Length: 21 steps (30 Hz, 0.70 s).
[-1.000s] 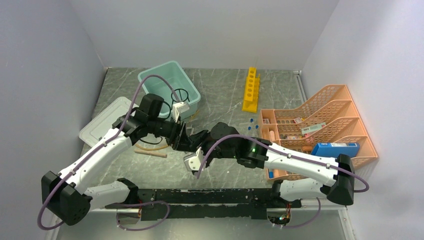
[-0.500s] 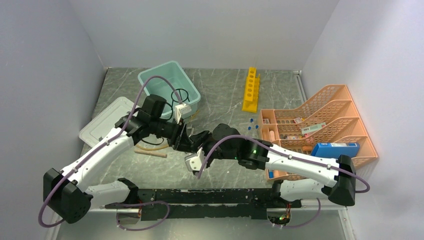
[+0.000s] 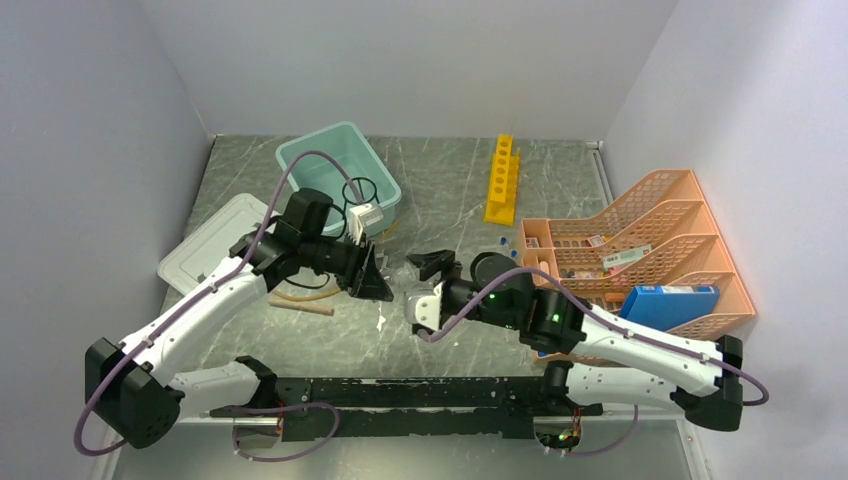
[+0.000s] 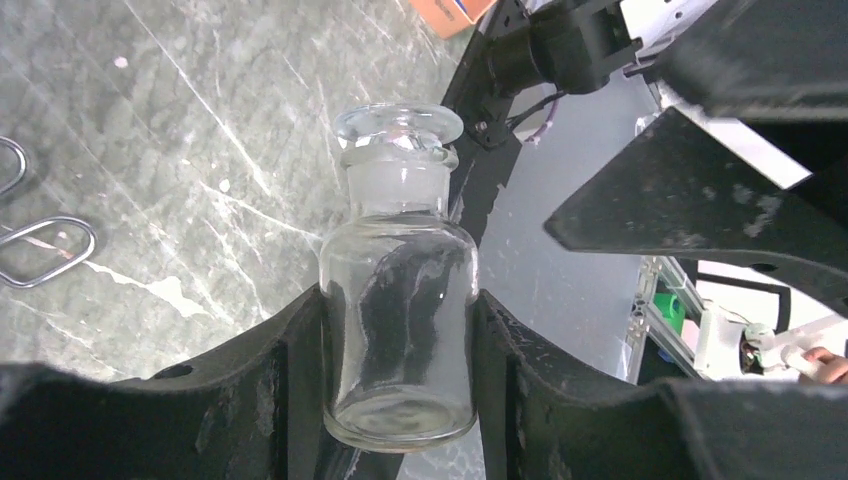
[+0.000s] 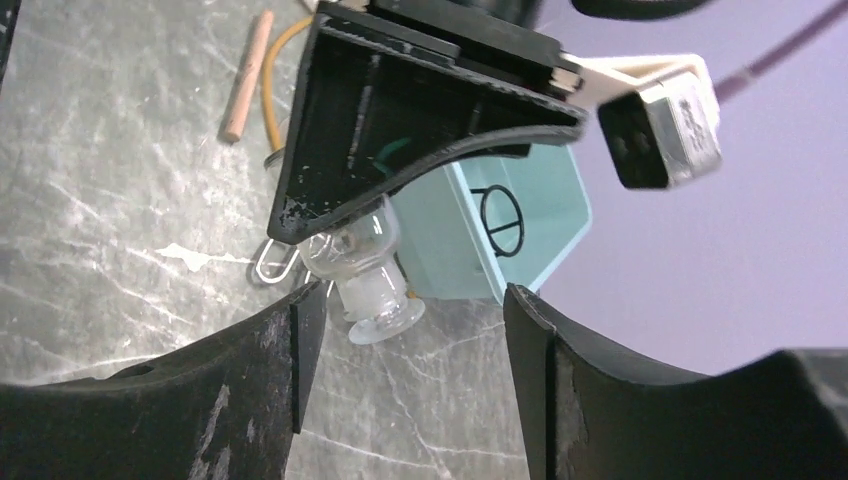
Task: Organize the chemistry lab equipment
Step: Pick up the collection bottle at the center of the board.
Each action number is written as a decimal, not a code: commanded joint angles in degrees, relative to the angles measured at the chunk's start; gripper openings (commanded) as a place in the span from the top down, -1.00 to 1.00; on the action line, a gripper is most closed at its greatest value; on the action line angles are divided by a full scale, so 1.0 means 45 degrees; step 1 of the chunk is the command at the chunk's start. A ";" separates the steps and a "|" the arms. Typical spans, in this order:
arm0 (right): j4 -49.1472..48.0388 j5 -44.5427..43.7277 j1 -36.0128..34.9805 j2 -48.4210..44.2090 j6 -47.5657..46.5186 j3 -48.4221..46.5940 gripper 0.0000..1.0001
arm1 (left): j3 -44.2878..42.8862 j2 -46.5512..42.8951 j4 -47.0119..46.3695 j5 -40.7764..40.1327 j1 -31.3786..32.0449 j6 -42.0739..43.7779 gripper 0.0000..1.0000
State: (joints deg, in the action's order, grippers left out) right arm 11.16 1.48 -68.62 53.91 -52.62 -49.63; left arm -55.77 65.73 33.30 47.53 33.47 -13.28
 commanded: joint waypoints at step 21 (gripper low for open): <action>0.0499 0.5214 0.4583 -0.0654 1.2667 -0.1003 -0.57 | 0.1924 -0.2925 -0.4508 0.0080 -0.0044 0.0467 0.90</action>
State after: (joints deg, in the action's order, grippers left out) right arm 14.76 11.27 -52.01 50.46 -7.27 -52.40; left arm -48.53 54.78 20.93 45.10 33.47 -12.29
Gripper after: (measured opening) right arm 0.788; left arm 0.524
